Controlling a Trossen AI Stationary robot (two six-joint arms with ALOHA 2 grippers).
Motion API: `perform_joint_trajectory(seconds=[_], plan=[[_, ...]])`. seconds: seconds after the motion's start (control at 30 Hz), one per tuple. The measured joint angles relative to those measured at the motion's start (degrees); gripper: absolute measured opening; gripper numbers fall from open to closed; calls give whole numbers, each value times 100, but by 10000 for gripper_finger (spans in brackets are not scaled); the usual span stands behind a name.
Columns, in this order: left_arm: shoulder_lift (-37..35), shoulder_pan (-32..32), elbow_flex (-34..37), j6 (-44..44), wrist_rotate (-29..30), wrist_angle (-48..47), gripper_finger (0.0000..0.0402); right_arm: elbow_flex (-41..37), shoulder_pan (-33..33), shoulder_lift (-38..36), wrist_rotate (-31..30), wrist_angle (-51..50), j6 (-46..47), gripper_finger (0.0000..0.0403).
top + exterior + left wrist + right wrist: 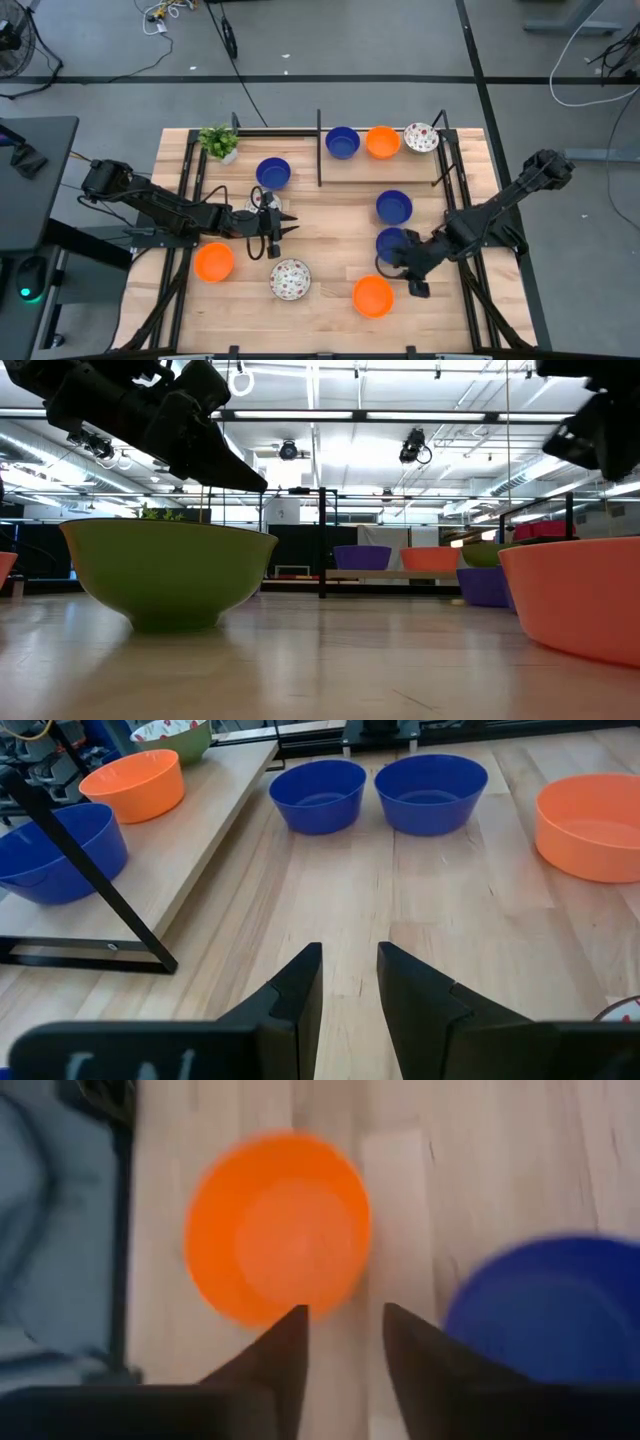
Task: Pick & Place Mini bowls
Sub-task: Stack the blue bowl on top of the blue bowl on the shelf
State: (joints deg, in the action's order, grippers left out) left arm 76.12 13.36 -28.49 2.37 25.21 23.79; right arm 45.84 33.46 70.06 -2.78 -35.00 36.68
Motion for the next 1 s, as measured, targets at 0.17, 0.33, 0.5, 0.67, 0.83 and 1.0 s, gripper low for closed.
perform_joint_trajectory(seconds=[0.17,0.33,0.5,0.67,0.83,1.0], plan=[[0,-2,0,2,0,-7,103,-98,322,136,-497,-632,-541,205],[0,-1,0,3,0,-9,103,-378,401,474,-532,-580,-811,206],[0,-2,0,4,0,-7,103,-439,401,717,-803,-532,-871,174],[0,-2,0,4,0,-5,103,-439,399,805,-990,-409,-1099,130],[0,-2,0,4,0,-5,103,-439,390,916,-986,-380,-1332,91],[0,-2,0,4,0,-5,103,-439,386,1025,-986,-341,-1383,62]])
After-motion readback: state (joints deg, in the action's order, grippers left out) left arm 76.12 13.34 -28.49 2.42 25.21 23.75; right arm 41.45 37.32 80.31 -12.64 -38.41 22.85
